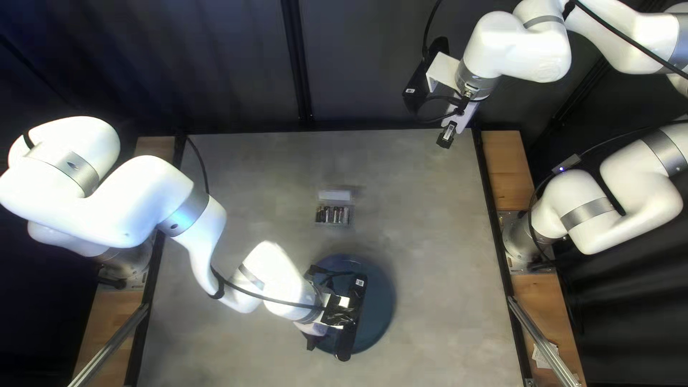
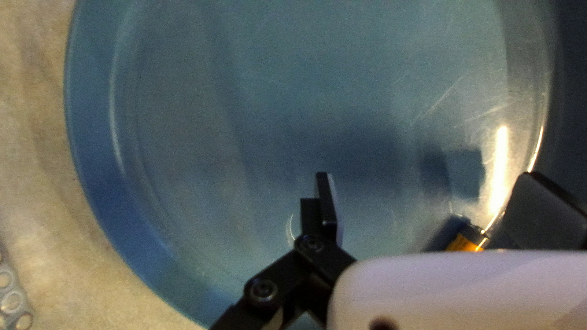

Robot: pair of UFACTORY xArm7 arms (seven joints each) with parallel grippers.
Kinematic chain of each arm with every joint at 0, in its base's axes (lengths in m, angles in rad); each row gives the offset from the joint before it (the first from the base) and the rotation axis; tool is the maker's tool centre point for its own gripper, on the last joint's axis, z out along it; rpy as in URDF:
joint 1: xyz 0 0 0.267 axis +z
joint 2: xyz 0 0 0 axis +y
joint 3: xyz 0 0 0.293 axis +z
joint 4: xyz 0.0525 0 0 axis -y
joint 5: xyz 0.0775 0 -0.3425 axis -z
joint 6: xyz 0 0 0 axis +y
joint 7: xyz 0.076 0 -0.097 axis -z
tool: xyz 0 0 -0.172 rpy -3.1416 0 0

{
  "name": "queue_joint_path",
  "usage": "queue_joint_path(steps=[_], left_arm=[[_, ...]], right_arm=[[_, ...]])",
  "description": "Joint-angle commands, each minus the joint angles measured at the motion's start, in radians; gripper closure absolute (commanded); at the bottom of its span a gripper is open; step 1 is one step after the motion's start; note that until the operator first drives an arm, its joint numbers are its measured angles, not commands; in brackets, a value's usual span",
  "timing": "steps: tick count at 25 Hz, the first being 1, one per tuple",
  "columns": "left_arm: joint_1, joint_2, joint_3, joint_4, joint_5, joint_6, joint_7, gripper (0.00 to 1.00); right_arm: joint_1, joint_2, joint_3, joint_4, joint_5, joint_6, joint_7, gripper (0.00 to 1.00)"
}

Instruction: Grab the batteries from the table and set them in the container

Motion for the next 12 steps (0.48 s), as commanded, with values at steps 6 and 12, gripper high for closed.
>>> queue_joint_path(steps=[6,12], left_arm=[[-0.012,-0.030,0.011,-0.017,0.004,0.057,-0.021,0.00],[0.017,-0.110,0.030,-0.088,0.008,0.078,-0.024,0.00]], right_arm=[[0.000,0.000,0.000,0.000,0.000,0.000,0.000,0.00],[0.000,0.000,0.000,0.000,0.000,0.000,0.000,0.00]])
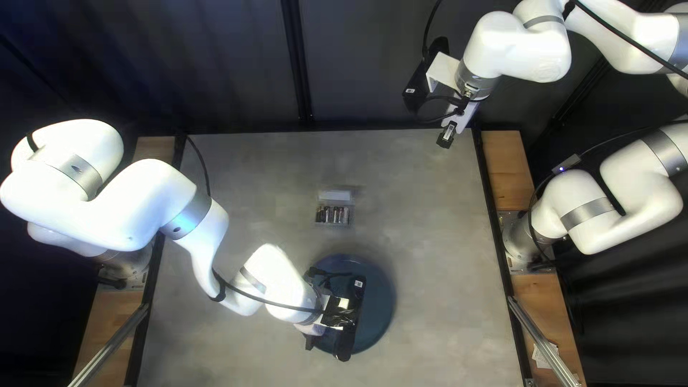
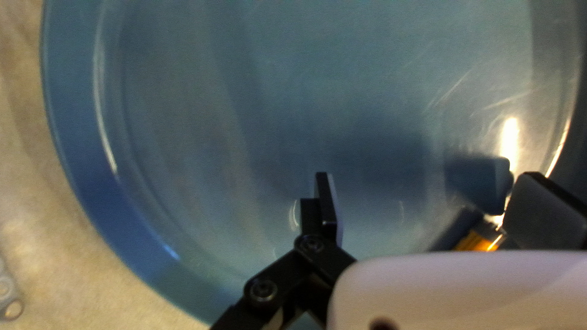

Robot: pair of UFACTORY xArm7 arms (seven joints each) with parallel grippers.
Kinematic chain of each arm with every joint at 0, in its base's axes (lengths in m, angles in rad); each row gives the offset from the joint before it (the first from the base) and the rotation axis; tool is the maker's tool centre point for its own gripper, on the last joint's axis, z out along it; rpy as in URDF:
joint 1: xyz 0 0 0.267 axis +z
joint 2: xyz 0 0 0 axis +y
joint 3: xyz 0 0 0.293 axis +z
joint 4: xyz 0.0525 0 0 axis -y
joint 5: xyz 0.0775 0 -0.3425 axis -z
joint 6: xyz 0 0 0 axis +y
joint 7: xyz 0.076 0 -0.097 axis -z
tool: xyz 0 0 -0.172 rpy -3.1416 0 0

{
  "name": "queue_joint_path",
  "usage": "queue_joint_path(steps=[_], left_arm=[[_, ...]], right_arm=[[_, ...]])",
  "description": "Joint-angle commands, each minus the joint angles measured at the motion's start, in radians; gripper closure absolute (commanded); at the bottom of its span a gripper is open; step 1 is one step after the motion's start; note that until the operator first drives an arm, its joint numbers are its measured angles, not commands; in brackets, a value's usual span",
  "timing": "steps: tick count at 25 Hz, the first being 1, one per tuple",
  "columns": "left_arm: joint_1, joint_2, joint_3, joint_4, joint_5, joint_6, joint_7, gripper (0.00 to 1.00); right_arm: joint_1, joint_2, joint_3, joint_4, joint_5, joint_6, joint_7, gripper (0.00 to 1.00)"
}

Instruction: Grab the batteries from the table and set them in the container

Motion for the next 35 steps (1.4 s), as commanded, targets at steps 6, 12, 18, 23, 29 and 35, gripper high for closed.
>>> queue_joint_path(steps=[6,12,18,23,29,35], left_arm=[[0.028,-0.119,0.002,-0.079,-0.024,0.044,-0.008,0.00],[-0.008,-0.066,-0.015,-0.022,-0.016,0.042,-0.012,0.00],[-0.027,0.033,-0.007,0.039,0.008,0.003,-0.006,0.00],[-0.013,0.036,-0.010,0.022,0.002,-0.014,0.006,0.00],[-0.022,0.038,-0.005,0.030,0.001,0.015,-0.006,0.00],[-0.027,0.030,0.001,0.027,0.000,0.046,-0.020,0.00]], right_arm=[[0.000,0.000,0.000,0.000,0.000,0.000,0.000,0.00],[0.000,0.000,0.000,0.000,0.000,0.000,0.000,0.00],[0.000,0.000,0.000,0.000,0.000,0.000,0.000,0.00],[0.000,0.000,0.000,0.000,0.000,0.000,0.000,0.00],[0.000,0.000,0.000,0.000,0.000,0.000,0.000,0.00],[0.000,0.000,0.000,0.000,0.000,0.000,0.000,0.00]])
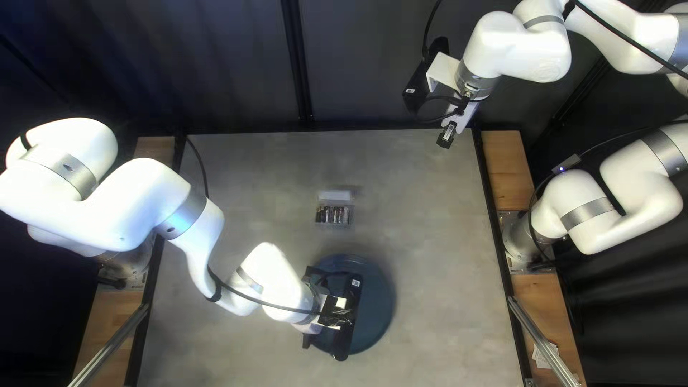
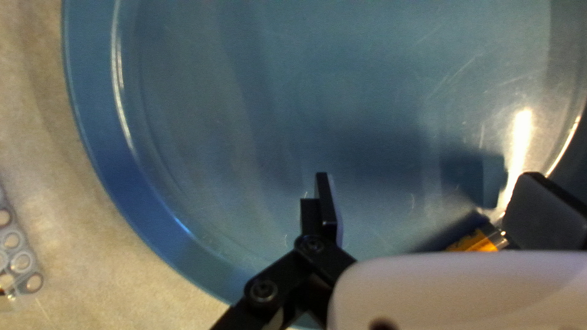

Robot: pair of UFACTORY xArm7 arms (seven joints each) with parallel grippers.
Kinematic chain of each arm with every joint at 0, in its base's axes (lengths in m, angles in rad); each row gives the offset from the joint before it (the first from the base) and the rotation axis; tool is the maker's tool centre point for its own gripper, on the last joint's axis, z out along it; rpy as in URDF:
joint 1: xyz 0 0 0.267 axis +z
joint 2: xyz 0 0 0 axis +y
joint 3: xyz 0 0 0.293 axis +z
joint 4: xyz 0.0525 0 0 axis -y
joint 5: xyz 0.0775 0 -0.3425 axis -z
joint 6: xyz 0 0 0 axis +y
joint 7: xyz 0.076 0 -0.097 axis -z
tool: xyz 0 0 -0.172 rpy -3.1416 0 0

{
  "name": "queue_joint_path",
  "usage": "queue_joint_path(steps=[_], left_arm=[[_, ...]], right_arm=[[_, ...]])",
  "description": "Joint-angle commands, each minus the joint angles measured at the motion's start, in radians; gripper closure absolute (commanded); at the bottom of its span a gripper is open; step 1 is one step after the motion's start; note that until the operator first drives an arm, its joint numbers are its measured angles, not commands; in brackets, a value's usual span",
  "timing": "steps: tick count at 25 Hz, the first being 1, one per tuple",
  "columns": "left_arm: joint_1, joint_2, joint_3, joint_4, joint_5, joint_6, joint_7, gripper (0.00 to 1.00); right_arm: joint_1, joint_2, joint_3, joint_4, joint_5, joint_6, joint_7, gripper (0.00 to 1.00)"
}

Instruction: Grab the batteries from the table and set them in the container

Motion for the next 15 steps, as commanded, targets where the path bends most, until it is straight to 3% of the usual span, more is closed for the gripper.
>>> queue_joint_path(steps=[1,15], left_arm=[[0.003,-0.013,0.004,-0.013,-0.004,0.016,-0.008,0.00],[0.075,-0.115,0.047,-0.106,-0.014,0.033,-0.003,0.00]], right_arm=[[0.000,0.000,0.000,0.000,0.000,0.000,0.000,0.00],[0.000,0.000,0.000,0.000,0.000,0.000,0.000,0.00]])
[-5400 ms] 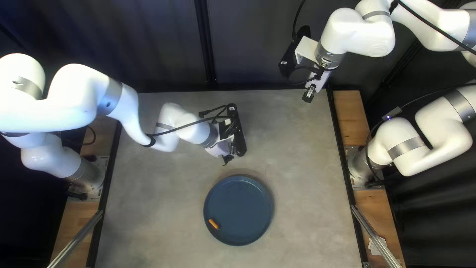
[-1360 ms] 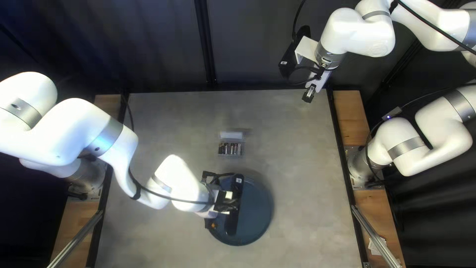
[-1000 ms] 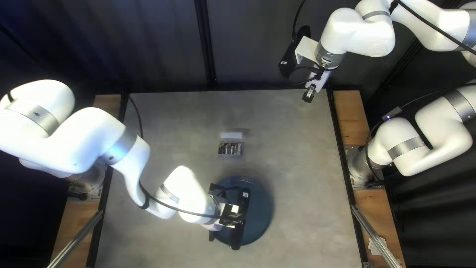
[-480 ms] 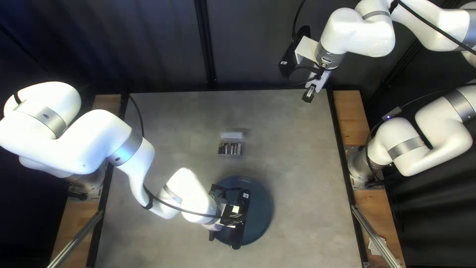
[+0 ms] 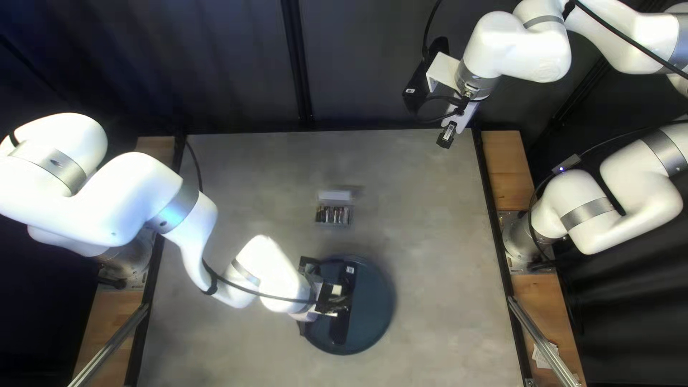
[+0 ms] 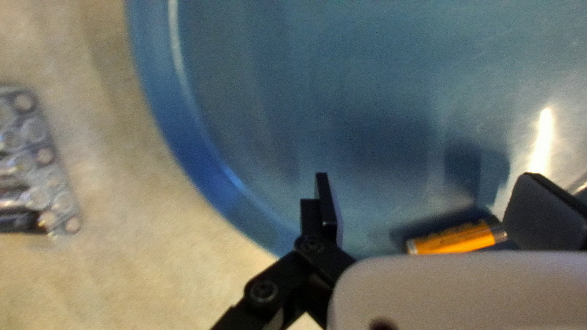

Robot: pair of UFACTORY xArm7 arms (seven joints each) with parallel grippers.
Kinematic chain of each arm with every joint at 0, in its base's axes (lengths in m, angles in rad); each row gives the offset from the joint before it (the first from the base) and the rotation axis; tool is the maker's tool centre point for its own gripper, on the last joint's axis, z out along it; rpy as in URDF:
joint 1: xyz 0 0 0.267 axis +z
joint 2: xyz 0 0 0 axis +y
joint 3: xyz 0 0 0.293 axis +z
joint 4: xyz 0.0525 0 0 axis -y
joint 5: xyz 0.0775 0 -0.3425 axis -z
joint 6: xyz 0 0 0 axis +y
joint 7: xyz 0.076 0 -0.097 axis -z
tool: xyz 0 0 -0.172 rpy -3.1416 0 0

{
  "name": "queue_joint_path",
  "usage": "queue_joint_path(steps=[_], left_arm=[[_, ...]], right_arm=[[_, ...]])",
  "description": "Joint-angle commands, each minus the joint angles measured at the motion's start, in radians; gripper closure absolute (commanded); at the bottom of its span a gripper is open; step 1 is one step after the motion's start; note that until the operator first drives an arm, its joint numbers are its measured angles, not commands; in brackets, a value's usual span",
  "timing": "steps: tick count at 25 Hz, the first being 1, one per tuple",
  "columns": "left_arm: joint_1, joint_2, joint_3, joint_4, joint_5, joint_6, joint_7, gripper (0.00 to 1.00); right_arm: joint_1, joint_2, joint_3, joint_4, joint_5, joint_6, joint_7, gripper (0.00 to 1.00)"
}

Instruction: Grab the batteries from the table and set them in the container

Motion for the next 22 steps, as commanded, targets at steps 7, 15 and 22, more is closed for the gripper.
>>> queue_joint_path(steps=[7,15,22], left_arm=[[-0.030,0.003,-0.017,0.081,-0.046,0.091,-0.044,0.00],[0.001,0.049,-0.034,0.139,-0.132,0.119,-0.008,0.00],[-0.021,0.003,-0.017,0.050,-0.124,0.028,-0.158,0.00]], right_arm=[[0.000,0.000,0.000,0.000,0.000,0.000,0.000,0.00],[0.000,0.000,0.000,0.000,0.000,0.000,0.000,0.00],[0.000,0.000,0.000,0.000,0.000,0.000,0.000,0.00]])
